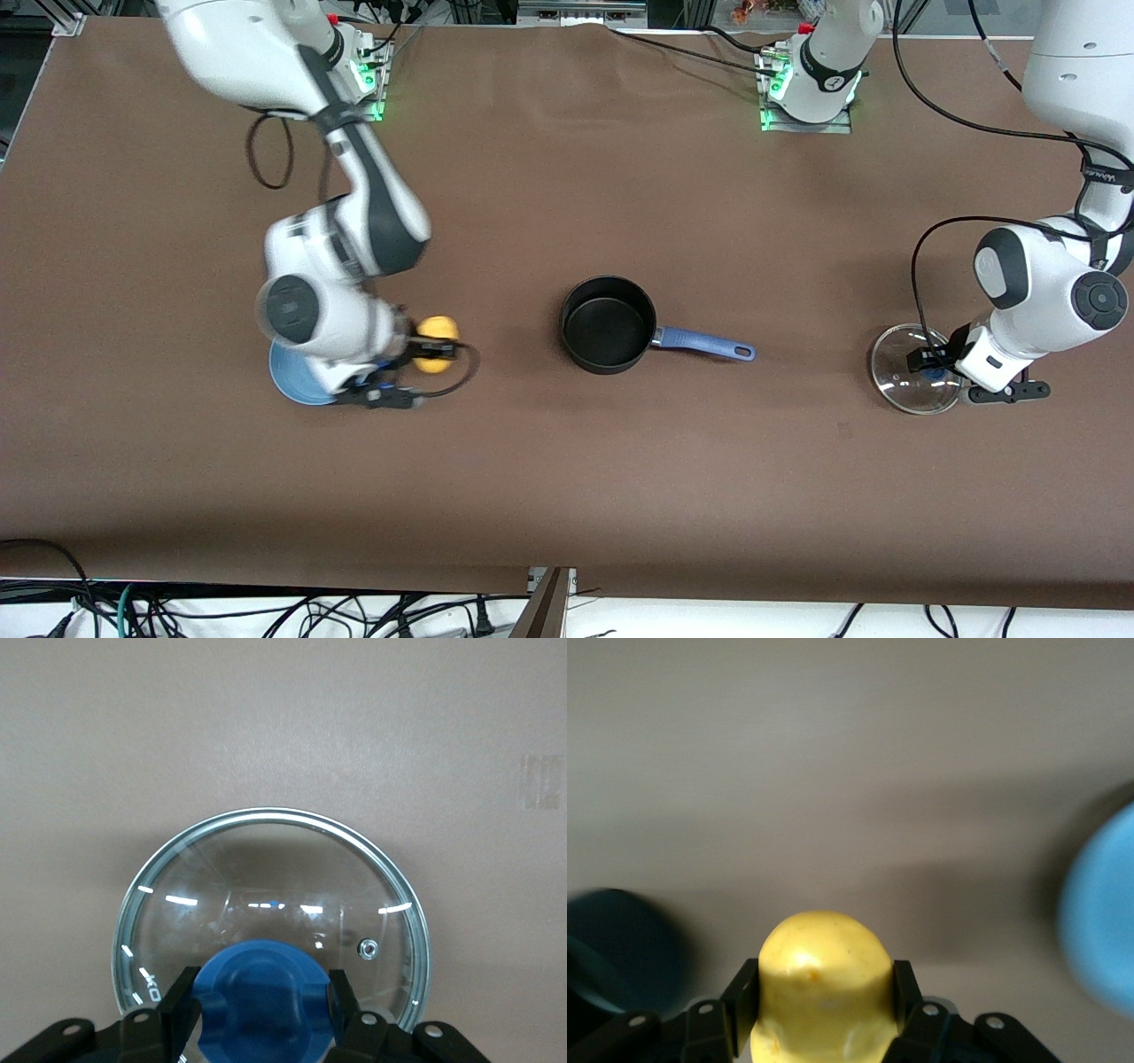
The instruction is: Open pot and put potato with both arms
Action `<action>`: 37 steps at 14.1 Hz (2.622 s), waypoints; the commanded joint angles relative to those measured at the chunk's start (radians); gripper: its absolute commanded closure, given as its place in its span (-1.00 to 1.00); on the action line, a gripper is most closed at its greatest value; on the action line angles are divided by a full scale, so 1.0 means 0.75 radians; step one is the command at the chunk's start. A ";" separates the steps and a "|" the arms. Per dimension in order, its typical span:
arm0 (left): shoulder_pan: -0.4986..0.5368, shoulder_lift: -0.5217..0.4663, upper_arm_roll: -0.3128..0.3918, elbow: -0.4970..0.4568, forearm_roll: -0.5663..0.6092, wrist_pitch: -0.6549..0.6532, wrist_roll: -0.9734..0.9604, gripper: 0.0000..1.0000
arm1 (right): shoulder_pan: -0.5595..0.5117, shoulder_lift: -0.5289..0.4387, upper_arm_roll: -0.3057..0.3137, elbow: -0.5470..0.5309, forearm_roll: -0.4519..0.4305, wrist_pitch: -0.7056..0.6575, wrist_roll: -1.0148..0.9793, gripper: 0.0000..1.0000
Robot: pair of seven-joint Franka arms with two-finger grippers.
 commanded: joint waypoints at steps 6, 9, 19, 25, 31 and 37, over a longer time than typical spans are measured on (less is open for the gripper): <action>-0.012 -0.162 -0.013 0.291 -0.047 -0.532 0.005 -1.00 | 0.312 0.332 0.125 0.212 0.010 0.775 0.638 -0.27; -0.033 -0.252 -0.021 0.454 -0.028 -0.796 -0.054 -1.00 | 0.315 0.311 0.123 0.206 0.012 0.767 0.660 -1.00; -0.088 -0.516 -0.134 0.535 0.035 -1.132 -0.206 -1.00 | 0.155 0.058 -0.012 0.163 -0.041 0.318 0.313 -1.00; -0.084 -0.479 -0.132 0.586 0.033 -1.136 -0.204 -1.00 | -0.153 -0.216 -0.084 0.093 -0.025 -0.254 -0.345 -1.00; -0.090 -0.469 -0.132 0.598 0.033 -1.136 -0.208 -1.00 | -0.227 -0.611 -0.288 -0.158 -0.045 -0.504 -0.605 -1.00; -0.092 -0.457 -0.132 0.600 0.029 -1.134 -0.208 -1.00 | -0.280 -0.867 -0.230 -0.201 -0.267 -0.736 -0.630 -1.00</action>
